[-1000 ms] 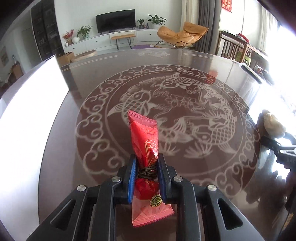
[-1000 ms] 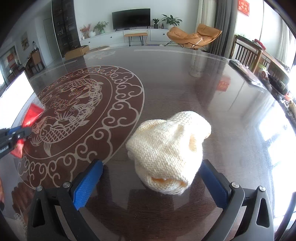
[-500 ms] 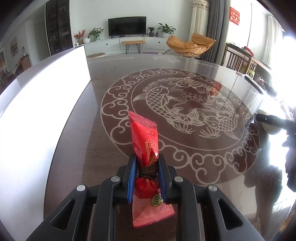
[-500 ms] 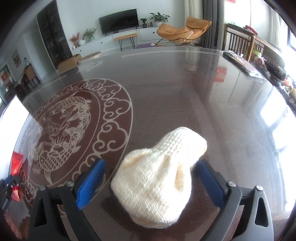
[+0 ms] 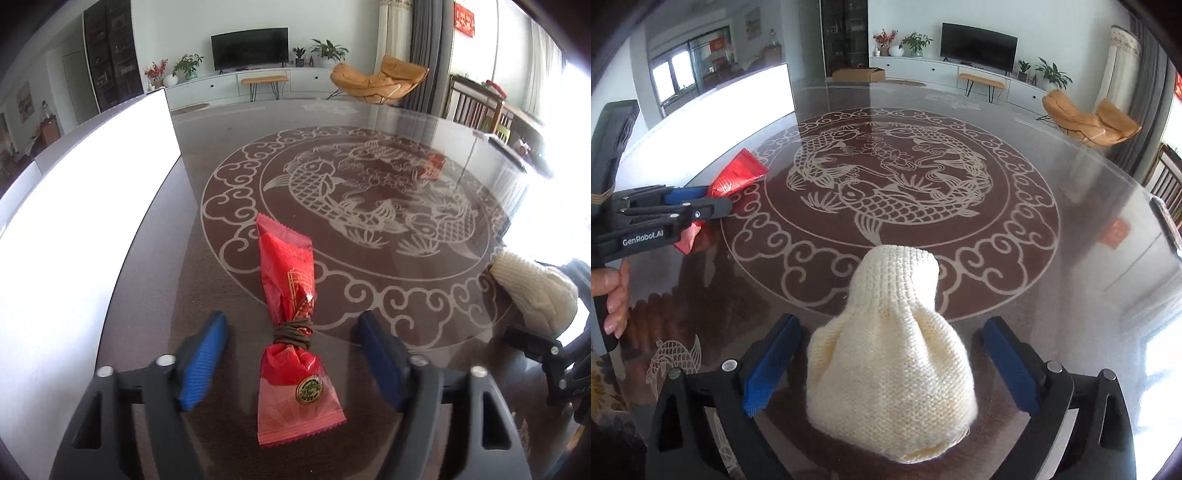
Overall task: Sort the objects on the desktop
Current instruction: 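Hold the red sweet in the left gripper and the hat in the right gripper above the table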
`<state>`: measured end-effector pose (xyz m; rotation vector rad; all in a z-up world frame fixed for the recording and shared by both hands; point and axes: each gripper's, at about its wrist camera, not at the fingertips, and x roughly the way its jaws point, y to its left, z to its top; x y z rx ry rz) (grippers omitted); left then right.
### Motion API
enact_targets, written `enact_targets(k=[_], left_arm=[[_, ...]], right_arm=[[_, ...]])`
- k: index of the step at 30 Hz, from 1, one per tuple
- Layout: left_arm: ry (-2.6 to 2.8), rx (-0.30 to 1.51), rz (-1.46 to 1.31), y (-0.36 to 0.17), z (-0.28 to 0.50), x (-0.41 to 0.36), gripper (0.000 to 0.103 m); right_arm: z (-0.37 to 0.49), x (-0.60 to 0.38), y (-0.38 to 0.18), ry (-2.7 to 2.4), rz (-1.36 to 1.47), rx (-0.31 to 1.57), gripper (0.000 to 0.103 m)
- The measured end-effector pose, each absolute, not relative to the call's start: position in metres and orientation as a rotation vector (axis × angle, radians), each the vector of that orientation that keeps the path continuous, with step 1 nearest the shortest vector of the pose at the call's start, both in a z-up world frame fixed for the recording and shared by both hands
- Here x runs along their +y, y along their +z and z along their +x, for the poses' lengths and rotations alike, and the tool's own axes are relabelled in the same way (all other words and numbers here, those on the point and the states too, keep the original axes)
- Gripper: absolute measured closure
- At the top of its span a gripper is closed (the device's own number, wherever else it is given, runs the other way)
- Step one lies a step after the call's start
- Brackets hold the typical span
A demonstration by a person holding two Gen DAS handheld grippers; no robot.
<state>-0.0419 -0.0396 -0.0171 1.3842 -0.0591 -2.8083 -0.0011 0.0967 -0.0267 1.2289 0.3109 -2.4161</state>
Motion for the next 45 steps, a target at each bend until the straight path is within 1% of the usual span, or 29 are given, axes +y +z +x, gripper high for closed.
enact_targets(k=[1,2,4,39,42,45], left_arm=[[-2.797,-0.063,1.389,-0.019,-0.043,-0.04,0.015],[-2.79,-0.034,1.399,-0.02,-0.045,-0.044,0.013],[-2.76,0.021,1.429,-0.024,-0.051,-0.052,0.0],[-2.754,0.02,1.437,-0.026,-0.048,-0.051,0.0],[-2.761,-0.007,1.488,-0.024,-0.047,-0.052,0.0],[-2.747,-0.052,1.619,-0.022,-0.041,-0.058,0.0]], right_arm=[[-0.005,0.099,-0.028,-2.417,1.242,0.294,0.0],[-0.007,0.101,-0.028,-2.425,1.253,0.292,0.0],[-0.007,0.103,-0.029,-2.429,1.251,0.291,0.0],[-0.006,0.101,-0.03,-2.427,1.251,0.295,0.0],[-0.006,0.1,-0.03,-2.427,1.25,0.295,0.0],[-0.008,0.1,-0.029,-2.375,1.305,0.326,0.0]])
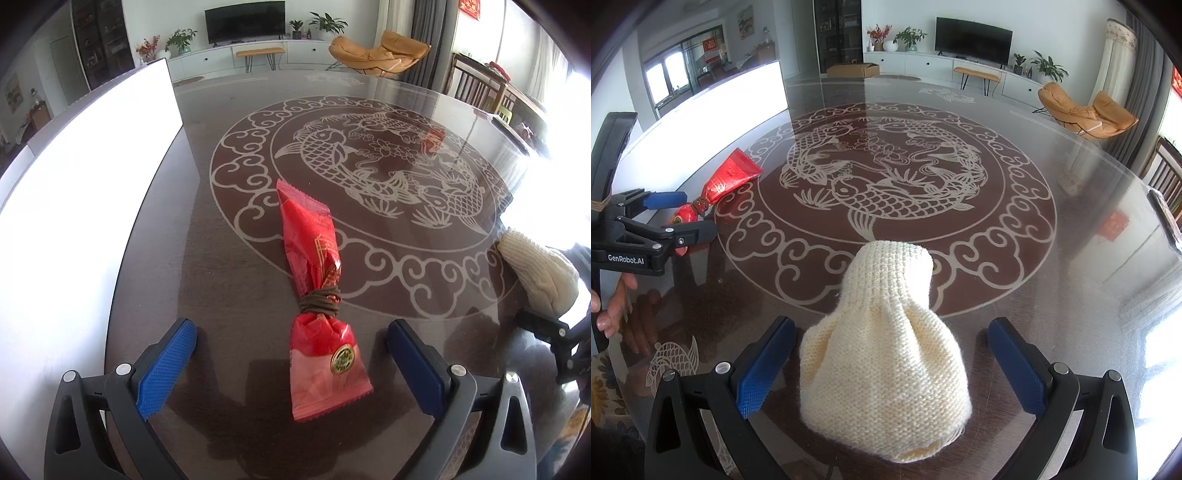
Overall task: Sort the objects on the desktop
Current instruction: 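Hold the red sweet in the left gripper and the hat in the right gripper above the table, then carry the red sweet and knit hat into the white bin and open both grippers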
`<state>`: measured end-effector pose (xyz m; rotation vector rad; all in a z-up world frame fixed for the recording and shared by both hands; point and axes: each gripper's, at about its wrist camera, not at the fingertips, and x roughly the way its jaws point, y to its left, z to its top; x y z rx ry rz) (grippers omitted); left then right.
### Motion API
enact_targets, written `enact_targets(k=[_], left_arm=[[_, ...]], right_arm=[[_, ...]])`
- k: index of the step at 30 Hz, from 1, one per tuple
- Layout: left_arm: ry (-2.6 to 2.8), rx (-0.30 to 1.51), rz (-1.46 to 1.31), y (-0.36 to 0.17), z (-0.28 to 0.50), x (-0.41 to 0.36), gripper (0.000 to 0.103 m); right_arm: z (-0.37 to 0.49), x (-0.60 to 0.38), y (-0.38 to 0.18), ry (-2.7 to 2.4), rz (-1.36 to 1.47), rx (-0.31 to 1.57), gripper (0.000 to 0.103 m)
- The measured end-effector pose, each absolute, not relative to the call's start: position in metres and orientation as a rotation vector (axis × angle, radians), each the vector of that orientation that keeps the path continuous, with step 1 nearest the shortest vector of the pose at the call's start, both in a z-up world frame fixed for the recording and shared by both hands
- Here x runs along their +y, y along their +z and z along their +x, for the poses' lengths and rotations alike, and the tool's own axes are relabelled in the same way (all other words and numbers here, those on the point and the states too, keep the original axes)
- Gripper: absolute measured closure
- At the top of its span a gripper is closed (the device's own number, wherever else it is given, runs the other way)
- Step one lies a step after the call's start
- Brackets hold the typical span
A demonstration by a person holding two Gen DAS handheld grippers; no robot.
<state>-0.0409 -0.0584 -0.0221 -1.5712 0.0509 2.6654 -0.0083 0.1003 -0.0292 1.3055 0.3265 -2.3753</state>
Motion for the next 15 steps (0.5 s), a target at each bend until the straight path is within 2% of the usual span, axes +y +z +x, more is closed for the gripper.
enact_targets(k=[5,9,11,12,13,14,15], left_arm=[[2.557,0.105,-1.634,-0.02,-0.036,-0.067,0.0],[2.566,0.058,-1.659,-0.02,-0.049,-0.057,0.0],[2.569,0.135,-1.637,-0.02,-0.054,-0.04,0.0],[2.576,0.152,-1.606,-0.018,-0.053,-0.033,0.011],[2.571,0.128,-1.581,-0.015,-0.052,-0.03,0.035],[2.586,0.145,-1.559,-0.011,-0.05,-0.027,0.052],[2.585,0.162,-1.55,-0.008,-0.048,-0.025,0.079]], right_arm=[[-0.022,0.1,-0.026,-2.222,1.562,0.394,0.0],[-0.032,0.1,-0.016,-2.158,1.641,0.362,0.0],[-0.037,0.102,-0.011,-2.155,1.662,0.323,0.001],[-0.039,0.101,-0.007,-2.156,1.669,0.292,0.005],[-0.04,0.102,-0.005,-2.147,1.676,0.265,0.023],[-0.041,0.103,-0.006,-2.121,1.699,0.26,0.039],[-0.04,0.103,-0.008,-2.104,1.723,0.28,0.053]])
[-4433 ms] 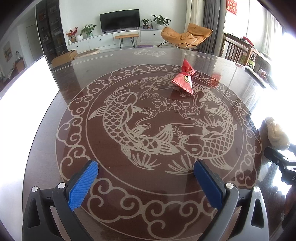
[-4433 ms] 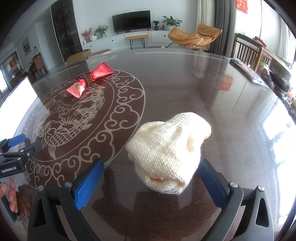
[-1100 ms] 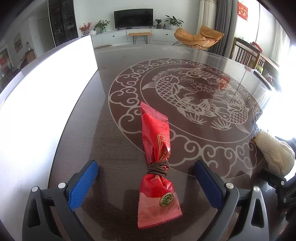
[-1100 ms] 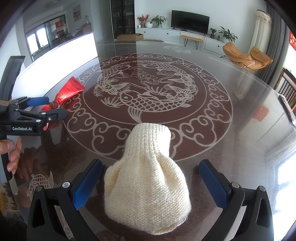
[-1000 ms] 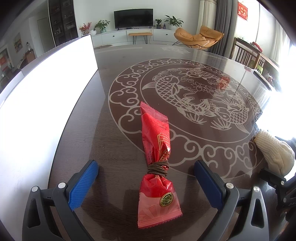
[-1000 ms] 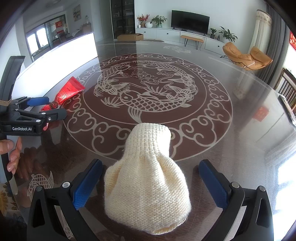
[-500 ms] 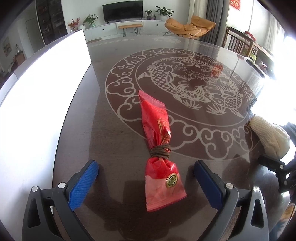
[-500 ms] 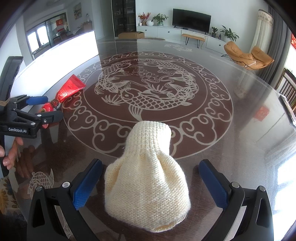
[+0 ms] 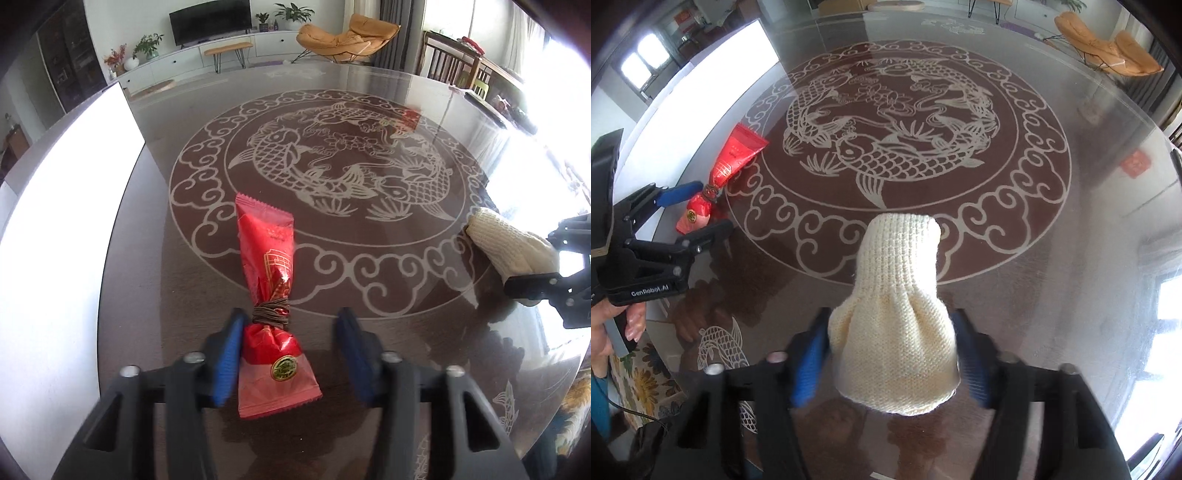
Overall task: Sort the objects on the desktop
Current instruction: 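Carry the red sweet and knit hat into the white bin and open both grippers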
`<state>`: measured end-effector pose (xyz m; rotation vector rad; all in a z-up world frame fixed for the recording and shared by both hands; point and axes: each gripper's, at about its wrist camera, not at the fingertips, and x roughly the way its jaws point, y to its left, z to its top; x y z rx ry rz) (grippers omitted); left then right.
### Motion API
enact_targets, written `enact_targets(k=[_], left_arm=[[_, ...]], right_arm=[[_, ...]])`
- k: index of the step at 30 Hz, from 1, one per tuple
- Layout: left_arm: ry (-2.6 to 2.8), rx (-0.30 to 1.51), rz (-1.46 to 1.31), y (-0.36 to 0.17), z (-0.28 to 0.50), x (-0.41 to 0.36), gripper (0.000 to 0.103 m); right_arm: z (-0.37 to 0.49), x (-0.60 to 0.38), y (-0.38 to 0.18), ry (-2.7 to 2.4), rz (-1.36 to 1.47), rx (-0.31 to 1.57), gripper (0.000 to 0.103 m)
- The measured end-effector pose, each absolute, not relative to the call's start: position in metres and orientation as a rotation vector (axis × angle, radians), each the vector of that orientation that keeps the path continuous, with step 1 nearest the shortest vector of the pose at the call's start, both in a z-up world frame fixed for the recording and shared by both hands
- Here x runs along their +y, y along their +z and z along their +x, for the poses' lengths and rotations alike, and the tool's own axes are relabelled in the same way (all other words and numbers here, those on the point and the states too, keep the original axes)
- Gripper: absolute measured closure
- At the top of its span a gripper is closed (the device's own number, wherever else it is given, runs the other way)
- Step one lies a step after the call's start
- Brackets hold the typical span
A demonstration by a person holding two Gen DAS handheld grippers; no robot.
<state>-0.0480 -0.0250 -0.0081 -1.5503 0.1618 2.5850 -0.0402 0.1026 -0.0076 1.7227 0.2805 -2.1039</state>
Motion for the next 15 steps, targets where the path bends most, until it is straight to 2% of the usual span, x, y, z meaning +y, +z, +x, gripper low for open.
enact_targets(k=[3,8,11,15], left_arm=[[2.608,0.122,-1.508,0.001,-0.034,-0.03,0.079],[2.655,-0.18,-1.353,0.047,0.002,-0.068,0.079],[2.709,-0.329,-1.239,0.086,0.022,-0.105,0.079],[2.829,-0.413,-1.138,0.132,0.05,-0.168,0.079]], right_arm=[[-0.032,0.105,0.003,-2.138,1.685,0.358,0.056],[-0.017,0.098,0.05,-2.188,1.547,0.342,0.056],[-0.016,0.065,0.087,-2.192,1.433,0.319,0.056],[-0.011,-0.017,0.13,-2.148,1.251,0.303,0.056]])
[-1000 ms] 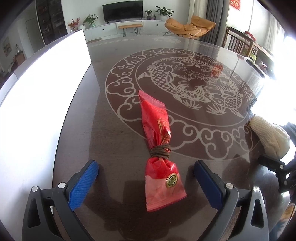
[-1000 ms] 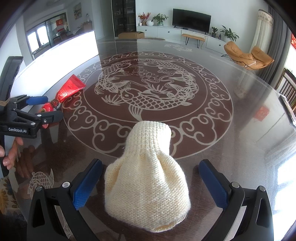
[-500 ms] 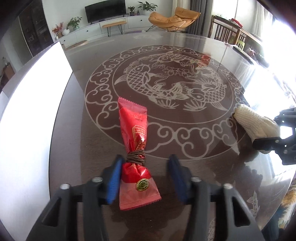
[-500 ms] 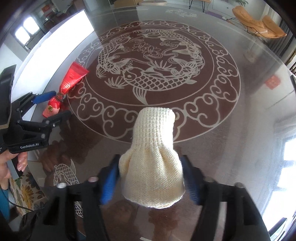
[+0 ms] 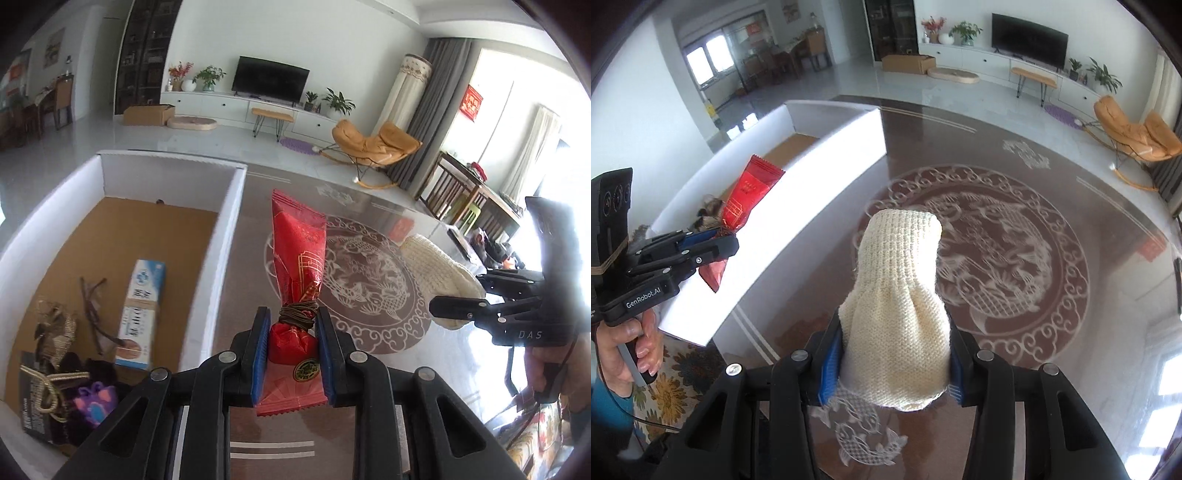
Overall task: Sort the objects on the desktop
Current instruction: 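Carry the red sweet and knit hat into the white bin and open both grippers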
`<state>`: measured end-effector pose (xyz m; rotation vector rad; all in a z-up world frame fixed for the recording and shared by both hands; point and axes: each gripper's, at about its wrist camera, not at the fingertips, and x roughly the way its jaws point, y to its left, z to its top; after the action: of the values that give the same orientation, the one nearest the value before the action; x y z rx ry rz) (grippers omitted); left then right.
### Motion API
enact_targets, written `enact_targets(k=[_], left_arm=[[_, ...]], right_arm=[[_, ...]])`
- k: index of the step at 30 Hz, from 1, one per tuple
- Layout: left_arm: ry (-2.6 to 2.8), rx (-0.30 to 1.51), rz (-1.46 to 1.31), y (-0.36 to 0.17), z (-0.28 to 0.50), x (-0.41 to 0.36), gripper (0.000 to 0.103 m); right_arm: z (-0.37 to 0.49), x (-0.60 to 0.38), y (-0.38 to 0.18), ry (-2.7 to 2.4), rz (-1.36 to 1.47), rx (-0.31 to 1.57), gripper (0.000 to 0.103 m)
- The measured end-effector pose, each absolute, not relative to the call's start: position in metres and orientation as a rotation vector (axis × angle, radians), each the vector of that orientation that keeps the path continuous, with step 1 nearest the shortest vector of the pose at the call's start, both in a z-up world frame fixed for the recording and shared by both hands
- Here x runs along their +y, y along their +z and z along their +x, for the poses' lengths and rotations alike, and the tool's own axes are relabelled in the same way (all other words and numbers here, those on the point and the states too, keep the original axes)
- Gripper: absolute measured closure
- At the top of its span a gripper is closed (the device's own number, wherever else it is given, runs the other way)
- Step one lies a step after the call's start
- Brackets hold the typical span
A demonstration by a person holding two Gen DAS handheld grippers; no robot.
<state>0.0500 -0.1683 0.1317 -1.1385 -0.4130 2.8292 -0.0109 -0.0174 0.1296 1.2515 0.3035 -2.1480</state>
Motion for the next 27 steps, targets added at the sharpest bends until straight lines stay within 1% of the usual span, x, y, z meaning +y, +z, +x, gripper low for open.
enact_targets(k=[3,6,11,14,15,17,18,19,20,21,22,24,27], left_arm=[[2.944,-0.428,-1.153,0.146,0.066,-0.221,0.079],[3.022,-0.48,-1.256,0.135,0.078,-0.272,0.079],[3.038,-0.575,-1.481,0.092,0.091,-0.326,0.079],[3.017,-0.606,-1.599,0.068,0.094,-0.337,0.078],[3.015,-0.621,-1.626,0.063,0.095,-0.34,0.075],[3.019,-0.639,-1.655,0.055,0.099,-0.341,0.065],[3.03,-0.643,-1.654,0.054,0.1,-0.342,0.047],[3.055,-0.643,-1.64,0.055,0.101,-0.342,0.027],[3.096,-0.637,-1.605,0.059,0.104,-0.34,0.022],[3.139,-0.625,-1.566,0.064,0.107,-0.338,0.016],[3.174,-0.611,-1.536,0.069,0.108,-0.337,0.016],[3.243,-0.588,-1.483,0.08,0.112,-0.333,0.013],[3.372,-0.567,-1.437,0.098,0.115,-0.324,0.001]], right_arm=[[0.001,-0.088,0.15,-2.075,1.121,0.282,0.056],[0.019,-0.161,0.151,-1.968,1.033,0.255,0.056],[0.054,-0.265,0.122,-1.812,1.013,0.284,0.056],[0.062,-0.304,0.09,-1.765,1.057,0.364,0.054],[0.063,-0.313,0.08,-1.747,1.089,0.391,0.052],[0.06,-0.321,0.062,-1.717,1.154,0.426,0.048],[0.059,-0.321,0.059,-1.71,1.165,0.425,0.045],[0.058,-0.319,0.059,-1.707,1.163,0.416,0.038],[0.057,-0.315,0.061,-1.714,1.153,0.404,0.034],[0.056,-0.311,0.066,-1.73,1.137,0.393,0.025],[0.053,-0.306,0.071,-1.75,1.118,0.384,0.019],[0.04,-0.287,0.087,-1.791,1.084,0.373,0.015],[0.031,-0.276,0.104,-1.865,1.059,0.383,0.013]])
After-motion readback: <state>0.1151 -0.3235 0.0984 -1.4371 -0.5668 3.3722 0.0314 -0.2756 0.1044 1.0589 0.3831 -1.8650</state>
